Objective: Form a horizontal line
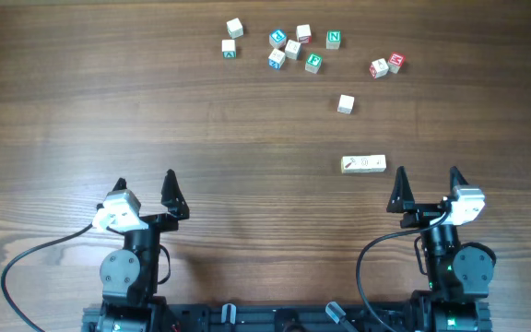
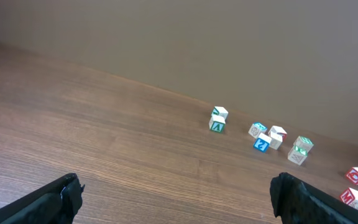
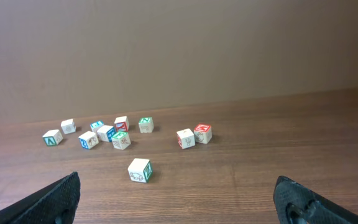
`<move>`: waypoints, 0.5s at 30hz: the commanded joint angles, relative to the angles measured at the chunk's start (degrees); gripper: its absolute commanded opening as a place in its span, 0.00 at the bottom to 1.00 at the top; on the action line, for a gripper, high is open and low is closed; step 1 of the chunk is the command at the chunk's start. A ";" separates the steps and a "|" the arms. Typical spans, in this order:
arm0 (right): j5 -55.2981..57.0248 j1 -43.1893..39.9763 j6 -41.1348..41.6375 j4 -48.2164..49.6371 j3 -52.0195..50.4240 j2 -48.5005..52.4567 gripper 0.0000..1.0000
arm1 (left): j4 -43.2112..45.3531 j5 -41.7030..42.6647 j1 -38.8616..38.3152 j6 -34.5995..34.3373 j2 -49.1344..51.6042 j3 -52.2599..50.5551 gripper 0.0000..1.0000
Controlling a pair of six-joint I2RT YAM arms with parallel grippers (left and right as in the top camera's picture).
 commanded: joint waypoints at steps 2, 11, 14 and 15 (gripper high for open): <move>0.83 0.24 -1.05 0.15 -0.07 -0.50 1.00 | -0.52 3.74 3.19 1.64 -0.57 -0.33 1.00; 0.83 0.24 -1.05 0.15 -0.07 -0.50 1.00 | -0.68 5.09 3.41 5.70 -0.57 -0.33 1.00; 0.83 0.24 -1.03 0.15 -0.07 -0.50 1.00 | -0.94 8.07 4.13 5.90 -0.57 -0.33 1.00; 0.83 0.24 -1.05 0.15 -0.07 -0.50 1.00 | -1.07 9.60 4.90 5.88 -0.57 -0.33 1.00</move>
